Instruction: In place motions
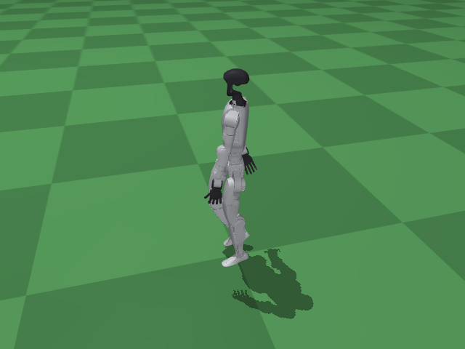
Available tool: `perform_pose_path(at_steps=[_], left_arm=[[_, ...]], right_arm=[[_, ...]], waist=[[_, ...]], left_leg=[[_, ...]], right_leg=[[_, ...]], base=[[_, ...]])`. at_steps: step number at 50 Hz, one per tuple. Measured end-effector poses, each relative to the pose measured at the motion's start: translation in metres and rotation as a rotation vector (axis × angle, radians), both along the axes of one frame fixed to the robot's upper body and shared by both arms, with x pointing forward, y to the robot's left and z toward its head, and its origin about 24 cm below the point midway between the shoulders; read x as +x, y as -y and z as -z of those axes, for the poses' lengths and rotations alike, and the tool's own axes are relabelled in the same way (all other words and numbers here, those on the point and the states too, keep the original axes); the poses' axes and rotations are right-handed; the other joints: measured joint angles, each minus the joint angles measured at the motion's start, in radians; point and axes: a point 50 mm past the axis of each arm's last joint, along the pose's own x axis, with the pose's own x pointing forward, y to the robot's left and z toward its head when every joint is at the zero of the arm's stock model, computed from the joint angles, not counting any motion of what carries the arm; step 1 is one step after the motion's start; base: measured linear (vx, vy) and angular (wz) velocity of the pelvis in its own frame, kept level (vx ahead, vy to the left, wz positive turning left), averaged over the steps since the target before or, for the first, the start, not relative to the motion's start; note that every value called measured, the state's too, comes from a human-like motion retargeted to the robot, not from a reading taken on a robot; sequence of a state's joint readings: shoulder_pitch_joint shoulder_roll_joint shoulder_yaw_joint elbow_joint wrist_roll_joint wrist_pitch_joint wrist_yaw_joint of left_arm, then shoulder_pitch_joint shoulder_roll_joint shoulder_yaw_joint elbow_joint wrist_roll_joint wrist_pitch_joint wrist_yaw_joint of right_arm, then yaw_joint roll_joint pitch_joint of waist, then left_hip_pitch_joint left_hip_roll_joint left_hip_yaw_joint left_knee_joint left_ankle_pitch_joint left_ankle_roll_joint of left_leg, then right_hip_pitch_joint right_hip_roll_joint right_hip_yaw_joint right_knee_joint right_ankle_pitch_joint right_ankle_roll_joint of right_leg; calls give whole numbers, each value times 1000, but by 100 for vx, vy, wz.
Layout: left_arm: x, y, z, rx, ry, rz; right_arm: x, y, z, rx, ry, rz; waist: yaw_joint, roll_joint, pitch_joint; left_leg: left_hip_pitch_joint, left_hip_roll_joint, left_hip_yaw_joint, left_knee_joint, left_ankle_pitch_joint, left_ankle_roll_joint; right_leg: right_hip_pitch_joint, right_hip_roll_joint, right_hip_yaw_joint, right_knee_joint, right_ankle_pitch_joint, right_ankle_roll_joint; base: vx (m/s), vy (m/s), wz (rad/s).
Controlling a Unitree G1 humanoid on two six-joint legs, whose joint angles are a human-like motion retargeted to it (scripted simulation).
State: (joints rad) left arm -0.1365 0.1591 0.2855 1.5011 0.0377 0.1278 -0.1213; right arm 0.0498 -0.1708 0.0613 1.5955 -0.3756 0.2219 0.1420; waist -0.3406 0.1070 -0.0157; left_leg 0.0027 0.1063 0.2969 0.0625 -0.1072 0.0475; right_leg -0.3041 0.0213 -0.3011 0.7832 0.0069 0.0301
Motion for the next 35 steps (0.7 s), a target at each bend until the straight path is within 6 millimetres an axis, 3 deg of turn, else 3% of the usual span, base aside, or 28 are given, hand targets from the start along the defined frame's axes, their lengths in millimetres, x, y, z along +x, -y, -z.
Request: perform_pose_path(at_steps=[2,3,5,7,8,9,13,17,21,25,30,35], left_arm=[[-31,11,5,-19,-80,-22],[-49,15,7,-24,-120,-41],[-85,21,8,-18,-201,-95],[-105,25,6,-18,-256,-151],[-111,28,6,-24,-273,-180],[-115,31,5,-34,-284,-217],[-131,39,2,-145,-318,-322],[-158,39,-5,-175,-412,-279],[-174,35,-8,-156,-457,-235],[-173,35,-8,-165,-462,-241],[-149,33,-1,-148,-383,-257],[-138,28,3,-95,-299,-257]], right_arm=[[9,-1,1,-4,25,-18],[14,-2,2,-6,41,-33],[27,-6,4,-4,73,-75],[53,-10,5,17,126,-116],[70,-12,5,34,164,-134],[89,-15,4,56,208,-161],[158,-23,-7,127,368,-310],[180,-31,-12,112,515,-377],[182,-33,-13,129,569,-364],[165,-35,-7,157,488,-342],[132,-29,1,129,367,-312],[77,-22,8,104,226,-284]], waist=[[-2,-14,-24],[8,-20,-33],[20,-34,-49],[9,-42,-74],[30,-45,-54],[46,-47,-17],[98,-89,120],[177,-135,119],[250,-179,117],[263,-191,129],[237,-144,113],[193,-95,-1]], left_leg=[[-7,-15,-8,37,-27,-7],[-16,-18,-4,72,-41,-8],[-60,-19,8,203,1,-5],[-218,4,1,452,201,-17],[-330,28,-33,612,279,-7],[-420,59,-55,764,285,12],[-716,180,-39,1223,159,71],[-1018,205,13,1476,79,117],[-1191,181,48,1561,35,102],[-1157,180,51,1525,33,108],[-887,179,9,1331,69,90],[-516,55,-60,870,145,3]], right_leg=[[144,-7,-50,-235,-32,20],[211,-18,-98,-336,-138,15],[277,-28,-153,-481,-253,-51],[257,-56,-146,-530,-252,-40],[236,-55,-133,-520,-245,-45],[236,-55,-121,-510,-242,-46],[278,-44,-68,-533,-204,-83],[253,-68,-42,-530,-183,-118],[238,-124,-84,-492,-192,-147],[259,-132,-87,-487,-202,-151],[295,-90,-99,-538,-191,-132],[276,-65,-117,-587,-179,-97]], base=[[15,-10,27],[12,-12,-5],[2,-16,-2],[-26,-13,42],[-39,-7,-1],[-42,-6,-34],[-26,-3,-45],[2,-4,-50],[4,0,-38],[4,0,8],[6,1,21],[14,2,0]])
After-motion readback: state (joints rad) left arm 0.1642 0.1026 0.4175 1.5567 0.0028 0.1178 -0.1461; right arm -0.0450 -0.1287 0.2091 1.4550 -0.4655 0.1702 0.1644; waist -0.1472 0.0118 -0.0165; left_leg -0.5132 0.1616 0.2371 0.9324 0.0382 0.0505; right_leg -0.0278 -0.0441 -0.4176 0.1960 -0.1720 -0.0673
